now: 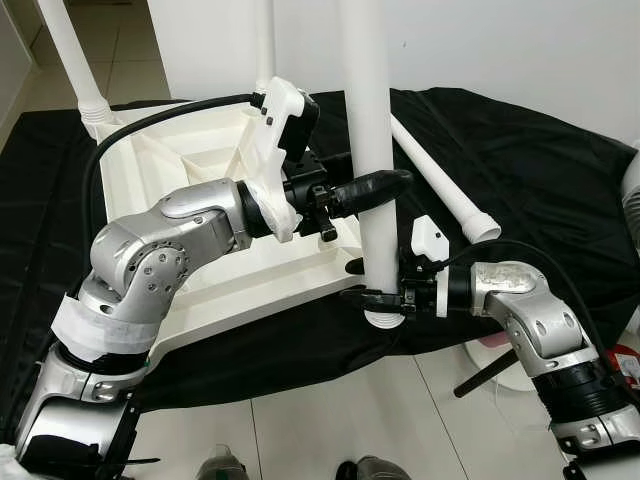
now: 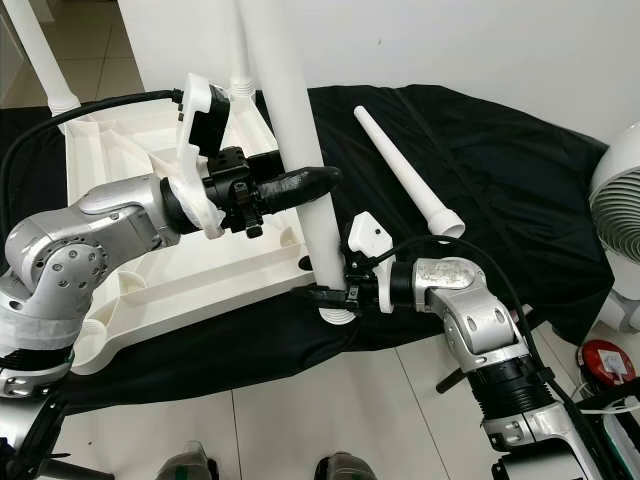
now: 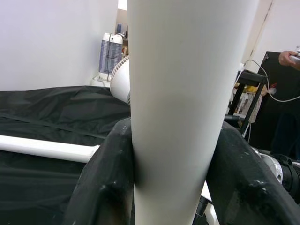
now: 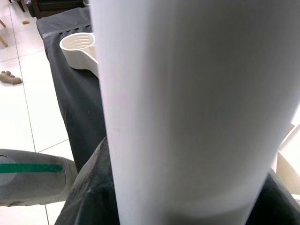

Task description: Building children table

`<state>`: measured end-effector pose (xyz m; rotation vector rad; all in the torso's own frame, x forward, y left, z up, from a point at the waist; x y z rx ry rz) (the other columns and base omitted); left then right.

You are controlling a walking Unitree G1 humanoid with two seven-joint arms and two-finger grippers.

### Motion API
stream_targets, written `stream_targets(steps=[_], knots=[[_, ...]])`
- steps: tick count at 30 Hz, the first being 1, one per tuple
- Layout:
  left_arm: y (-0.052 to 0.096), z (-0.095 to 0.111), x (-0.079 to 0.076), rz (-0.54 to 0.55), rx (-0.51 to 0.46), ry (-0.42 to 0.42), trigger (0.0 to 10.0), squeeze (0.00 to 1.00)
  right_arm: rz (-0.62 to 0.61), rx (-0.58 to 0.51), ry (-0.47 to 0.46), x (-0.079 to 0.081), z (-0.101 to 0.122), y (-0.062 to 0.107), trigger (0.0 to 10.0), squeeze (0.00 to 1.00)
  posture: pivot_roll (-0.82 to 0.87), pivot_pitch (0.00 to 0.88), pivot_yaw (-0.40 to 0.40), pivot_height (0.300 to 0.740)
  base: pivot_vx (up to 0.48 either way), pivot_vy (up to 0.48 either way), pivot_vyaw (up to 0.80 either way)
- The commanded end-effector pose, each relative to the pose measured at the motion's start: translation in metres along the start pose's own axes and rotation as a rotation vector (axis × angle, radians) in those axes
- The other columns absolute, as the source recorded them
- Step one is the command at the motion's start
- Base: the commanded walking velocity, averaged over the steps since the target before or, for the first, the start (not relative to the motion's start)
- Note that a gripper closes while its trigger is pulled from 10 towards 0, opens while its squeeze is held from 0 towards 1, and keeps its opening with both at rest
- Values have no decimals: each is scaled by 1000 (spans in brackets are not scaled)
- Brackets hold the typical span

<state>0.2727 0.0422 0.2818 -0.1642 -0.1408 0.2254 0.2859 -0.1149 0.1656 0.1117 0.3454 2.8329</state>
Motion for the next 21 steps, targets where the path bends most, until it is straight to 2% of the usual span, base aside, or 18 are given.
stream_targets(steps=[1, 5, 6, 8, 9, 10, 11, 12, 14, 16, 17, 20, 21], knots=[[2, 14, -35, -459, -105, -11, 0, 0, 3, -13, 13, 0, 6, 0, 10000, 0, 20, 0, -18, 740, 0, 0, 0], [0, 13, -33, -438, -96, -12, 0, 0, -6, -22, 13, -2, 7, -1, 10000, 0, 18, 0, -18, 740, 0, 0, 0], [-3, 12, -30, -417, -75, -4, 10000, 0, -33, -36, 16, -6, 9, -1, 10000, 1000, 18, 0, -20, 740, 0, 0, 0], [-6, 11, -25, -382, -61, -9, 10000, 0, -71, -46, 23, -11, 12, 0, 10000, 1000, 18, 0, -21, 740, 0, 0, 0], [-10, 11, -18, -327, -46, -3, 10000, 0, -112, -57, 30, -17, 16, 0, 10000, 1000, 18, 0, -21, 740, 0, 0, 0], [-10, 11, -18, -327, -46, -3, 10000, 0, -112, -57, 30, -17, 16, 0, 10000, 1000, 18, 0, -21, 740, 0, 0, 0], [-13, 12, -10, -280, -33, 4, 10000, 0, -145, -66, 42, -22, 19, 1, 10000, 1000, 18, 0, -21, 740, 0, 0, 0], [-16, 15, -3, -231, -20, -10, 10000, 0, -190, -81, 60, -28, 24, 1, 10000, 0, 17, 0, -21, 740, 0, 0, 0], [-21, 25, 9, -137, -12, -60, 10000, 0, -303, -123, 80, -43, 35, 1, 10000, 0, 14, 0, -21, 740, 0, 0, 0], [-23, 30, 14, -99, -10, -74, 10000, 0, -345, -133, 84, -48, 38, 1, 10000, 0, 14, 0, -21, 740, 0, 0, 0], [-23, 30, 14, -99, -10, -74, 10000, 0, -345, -133, 84, -48, 38, 1, 10000, 0, 14, 0, -21, 740, 0, 0, 0], [-34, 43, 37, 81, -21, -48, 10000, 0, -477, -188, 112, -61, 51, 0, 10000, 0, 13, 0, -18, 740, 0, 0, 0], [-34, 43, 37, 81, -21, -48, 10000, 0, -477, -188, 112, -61, 51, 0, 10000, 0, 13, 0, -18, 740, 0, 0, 0]])
Point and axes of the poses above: a point about 5 cm out from each wrist's last joint towards the gripper, its own y axis pointing back from the gripper into the wrist, its own z axis along the axis of the wrist's last joint, x = y × z, the point moved 2 cm from there along -y, pointing out of the wrist towards the gripper, and after that the axes turned 10 degrees about -y, right-handed, at the moved point
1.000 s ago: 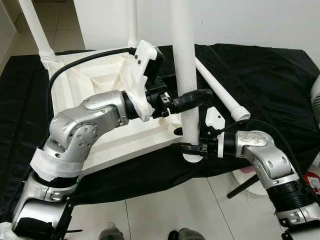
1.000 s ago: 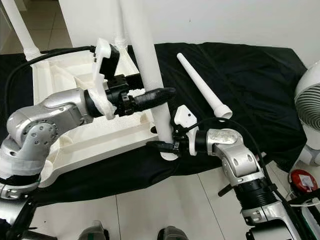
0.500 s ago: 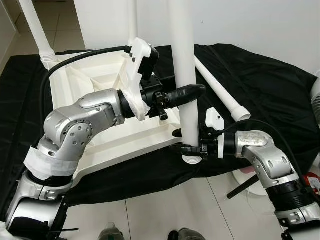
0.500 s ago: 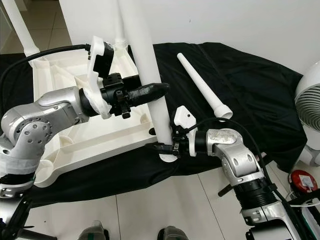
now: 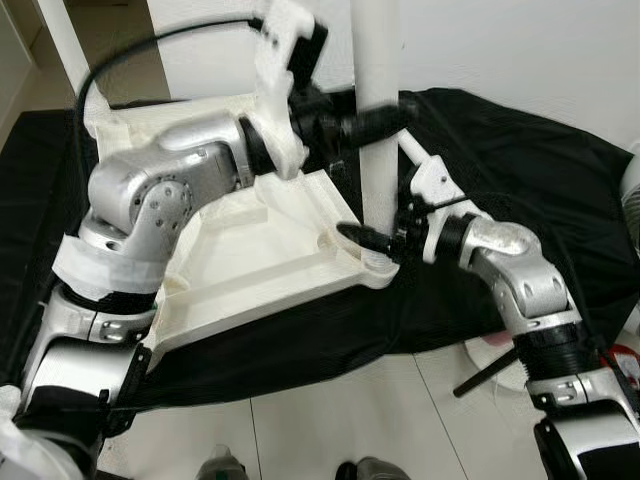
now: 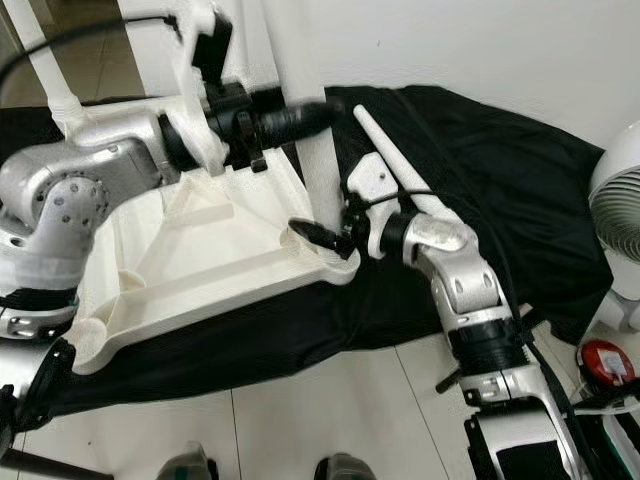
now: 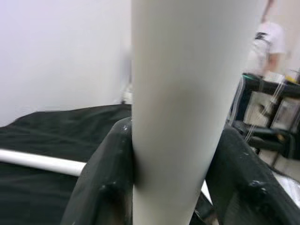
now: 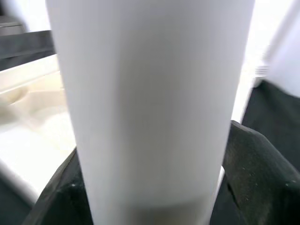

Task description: Building children table

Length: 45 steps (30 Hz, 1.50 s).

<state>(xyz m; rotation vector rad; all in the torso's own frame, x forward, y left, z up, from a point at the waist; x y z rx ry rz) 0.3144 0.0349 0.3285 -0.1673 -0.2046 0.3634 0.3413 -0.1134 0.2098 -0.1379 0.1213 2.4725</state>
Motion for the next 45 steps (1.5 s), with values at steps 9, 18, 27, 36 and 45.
stream_targets(steps=[9, 18, 27, 36, 45], knots=[[-32, 13, 22, 213, -8, 73, 10000, 0, -429, -89, 67, -30, 8, -20, 10000, 0, 12, 0, -16, 740, 0, 0, 0], [-51, 11, 12, 276, 20, -24, 10000, 0, -641, -117, 55, -26, 4, -34, 10000, 0, 15, 0, -19, 740, 0, 0, 0], [-70, 9, -2, 334, 54, -100, 10000, 0, -898, -104, 167, -19, 6, -43, 10000, 0, 13, 0, -15, 740, 0, 0, 0], [-74, 9, -3, 352, 61, -121, 10000, 0, -907, -130, 194, -13, 9, -49, 10000, 0, 12, 0, -17, 740, 0, 0, 0], [-75, 10, -1, 369, 58, -125, 10000, 0, -927, -128, 181, -11, 4, -49, 9725, 0, 11, 0, -17, 740, 0, 0, 0]])
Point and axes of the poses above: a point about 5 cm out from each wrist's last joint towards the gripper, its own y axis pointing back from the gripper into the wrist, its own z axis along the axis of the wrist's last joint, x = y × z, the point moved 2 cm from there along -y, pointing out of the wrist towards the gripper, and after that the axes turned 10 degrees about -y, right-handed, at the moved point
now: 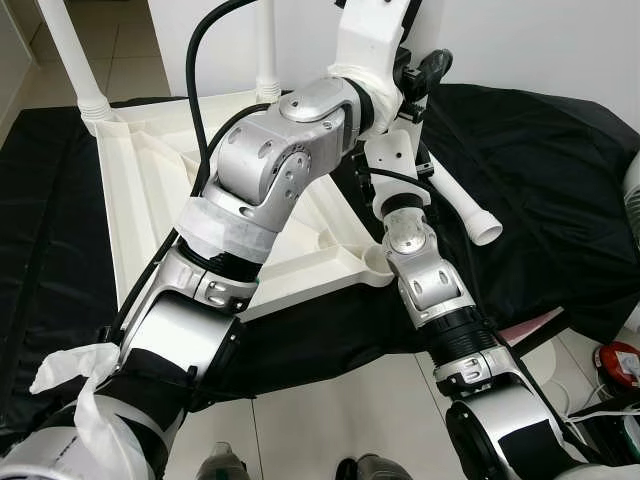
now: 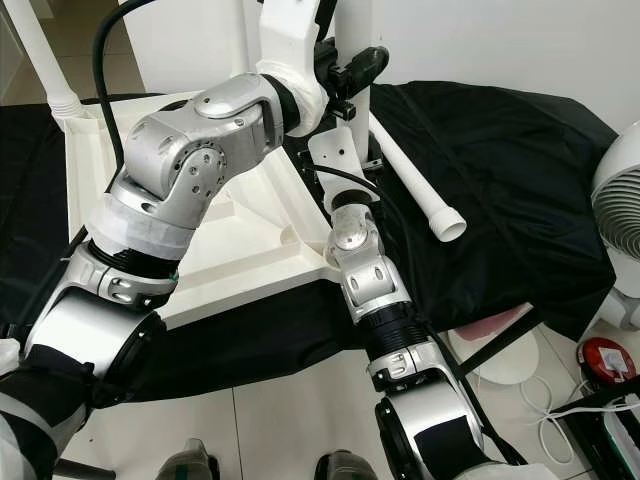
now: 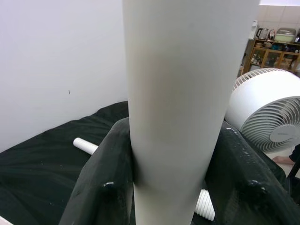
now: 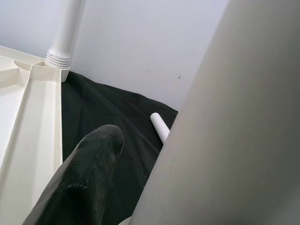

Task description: Building children table

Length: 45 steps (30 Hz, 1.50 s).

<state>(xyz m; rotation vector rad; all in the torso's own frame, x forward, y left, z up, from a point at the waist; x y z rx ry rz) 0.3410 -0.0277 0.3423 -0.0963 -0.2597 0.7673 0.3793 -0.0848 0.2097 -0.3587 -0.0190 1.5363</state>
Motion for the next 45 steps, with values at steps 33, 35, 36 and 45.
stream_targets(steps=[33, 35, 36, 45], knots=[[2, 16, -13, -66, -136, -15, 10000, 0, -89, -15, -175, -1, 2, 2, 10000, 0, 12, 0, -19, 740, 0, 0, 0], [2, 17, -13, -63, -144, -24, 10000, 0, -89, -15, -176, 0, 2, 2, 10000, 0, 12, 0, -18, 740, 0, 0, 0], [2, 18, -13, -60, -148, -31, 10000, 0, -88, -15, -177, 0, 2, 1, 10000, 0, 12, 0, -18, 740, 0, 0, 0], [2, 14, -13, -54, -129, -33, 0, 0, -87, -29, -173, 1, 4, 2, 10000, 0, 15, 0, -20, 740, 0, 0, 0]])
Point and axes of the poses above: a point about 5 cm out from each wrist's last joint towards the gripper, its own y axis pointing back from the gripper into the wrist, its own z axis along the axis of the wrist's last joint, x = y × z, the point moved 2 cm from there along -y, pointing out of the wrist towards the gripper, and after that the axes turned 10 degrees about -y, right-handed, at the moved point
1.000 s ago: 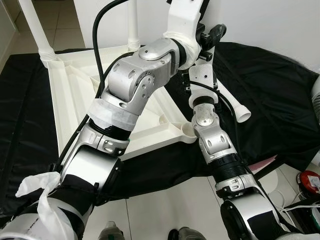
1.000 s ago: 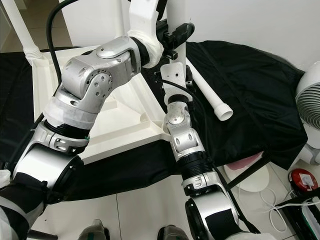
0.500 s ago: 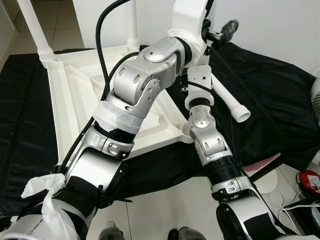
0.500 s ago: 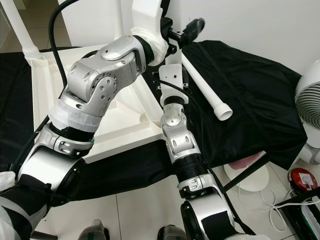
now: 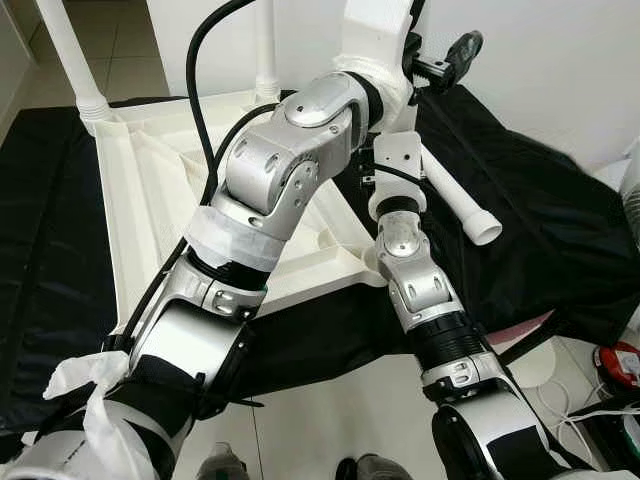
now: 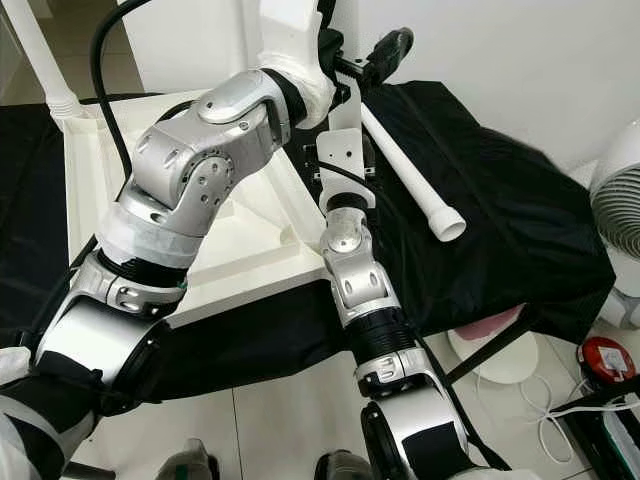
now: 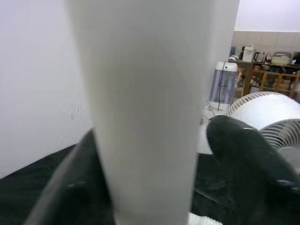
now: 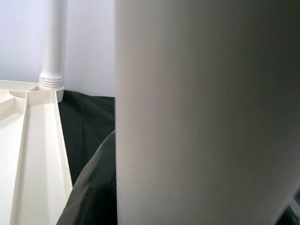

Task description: Building children table

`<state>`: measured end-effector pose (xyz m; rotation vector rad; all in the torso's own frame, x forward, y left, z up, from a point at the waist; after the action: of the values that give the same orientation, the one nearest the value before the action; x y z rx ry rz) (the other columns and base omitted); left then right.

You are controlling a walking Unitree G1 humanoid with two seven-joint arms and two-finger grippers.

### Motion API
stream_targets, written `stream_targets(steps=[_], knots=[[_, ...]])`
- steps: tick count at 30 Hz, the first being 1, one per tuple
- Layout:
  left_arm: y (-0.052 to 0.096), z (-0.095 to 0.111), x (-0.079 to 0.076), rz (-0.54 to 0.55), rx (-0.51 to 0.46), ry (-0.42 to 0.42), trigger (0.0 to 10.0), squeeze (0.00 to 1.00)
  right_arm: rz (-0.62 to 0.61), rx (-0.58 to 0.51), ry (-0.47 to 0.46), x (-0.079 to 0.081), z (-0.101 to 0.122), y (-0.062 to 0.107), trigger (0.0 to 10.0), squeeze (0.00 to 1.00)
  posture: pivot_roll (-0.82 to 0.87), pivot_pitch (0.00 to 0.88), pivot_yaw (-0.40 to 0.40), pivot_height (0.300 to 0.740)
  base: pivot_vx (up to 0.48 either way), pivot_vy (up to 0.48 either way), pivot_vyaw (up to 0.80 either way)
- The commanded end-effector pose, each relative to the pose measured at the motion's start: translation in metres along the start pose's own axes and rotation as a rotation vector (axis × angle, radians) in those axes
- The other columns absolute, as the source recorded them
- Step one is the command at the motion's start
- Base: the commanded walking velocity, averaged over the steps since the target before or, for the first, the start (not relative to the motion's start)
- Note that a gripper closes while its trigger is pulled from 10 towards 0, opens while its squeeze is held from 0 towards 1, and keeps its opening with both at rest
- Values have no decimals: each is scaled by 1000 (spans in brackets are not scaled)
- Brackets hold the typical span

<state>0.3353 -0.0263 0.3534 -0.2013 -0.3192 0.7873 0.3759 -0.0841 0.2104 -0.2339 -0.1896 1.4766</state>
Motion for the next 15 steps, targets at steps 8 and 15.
stream_targets(steps=[8, 15], knots=[[0, 1, -10, -78, -24, 3, 0, 0, 6, -16, 11, 2, 3, -2, 10000, 0, 15, 0, -19, 740, 0, 0, 0], [-2, 2, -7, -62, -20, 11, 10000, 0, 0, -30, 12, 0, 5, -1, 10000, 1000, 12, 0, -18, 740, 0, 0, 0]])
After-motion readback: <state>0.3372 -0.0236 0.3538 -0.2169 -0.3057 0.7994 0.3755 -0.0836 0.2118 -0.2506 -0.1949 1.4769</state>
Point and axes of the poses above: a point about 5 cm out from each wrist's last joint towards the gripper, its own y axis pointing back from the gripper into the wrist, its own z axis along the axis of the wrist's last joint, x = y × z, the point moved 2 cm from there along -y, pointing out of the wrist towards the gripper, and after that the axes turned 10 degrees about -y, right-handed, at the moved point
